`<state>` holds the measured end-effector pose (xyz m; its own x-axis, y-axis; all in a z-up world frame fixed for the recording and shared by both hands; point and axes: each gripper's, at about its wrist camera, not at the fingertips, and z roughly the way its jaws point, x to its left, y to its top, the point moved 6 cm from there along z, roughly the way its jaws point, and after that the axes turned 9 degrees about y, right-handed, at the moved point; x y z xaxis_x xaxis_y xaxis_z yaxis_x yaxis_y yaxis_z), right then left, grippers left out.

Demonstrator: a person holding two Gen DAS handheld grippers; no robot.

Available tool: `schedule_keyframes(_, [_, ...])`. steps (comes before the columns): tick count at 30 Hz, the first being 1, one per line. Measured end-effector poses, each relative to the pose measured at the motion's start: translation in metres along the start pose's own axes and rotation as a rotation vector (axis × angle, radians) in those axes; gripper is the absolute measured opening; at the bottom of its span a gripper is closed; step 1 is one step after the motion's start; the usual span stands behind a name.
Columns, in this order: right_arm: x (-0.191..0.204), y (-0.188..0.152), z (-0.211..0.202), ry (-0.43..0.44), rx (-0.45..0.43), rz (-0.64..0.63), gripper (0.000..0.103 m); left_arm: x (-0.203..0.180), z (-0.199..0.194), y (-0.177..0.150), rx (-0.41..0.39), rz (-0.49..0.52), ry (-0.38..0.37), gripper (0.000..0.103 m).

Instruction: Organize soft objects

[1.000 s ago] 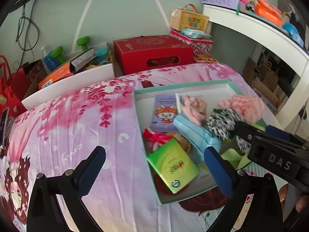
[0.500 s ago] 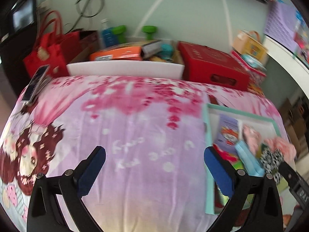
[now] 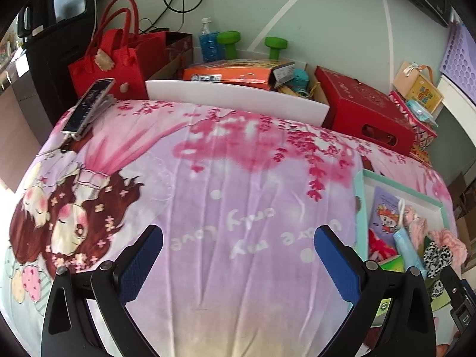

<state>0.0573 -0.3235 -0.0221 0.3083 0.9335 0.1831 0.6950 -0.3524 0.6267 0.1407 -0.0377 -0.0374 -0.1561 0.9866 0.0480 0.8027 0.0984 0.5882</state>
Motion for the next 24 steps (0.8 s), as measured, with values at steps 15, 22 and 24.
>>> schedule_keyframes(15, [0.026, -0.017, -0.002, 0.029, 0.054, -0.041, 0.103, 0.013, -0.007, -0.021, 0.036, 0.041, 0.08, 0.102])
schedule_keyframes(22, [0.027, -0.031, 0.003, 0.036, 0.116, -0.031, 0.103, 0.012, -0.009, -0.039, 0.079, 0.079, 0.076, 0.102])
schedule_keyframes(24, [0.027, -0.034, 0.002, 0.034, 0.123, -0.035, 0.103, 0.012, -0.008, -0.044, 0.094, 0.089, 0.08, 0.102])
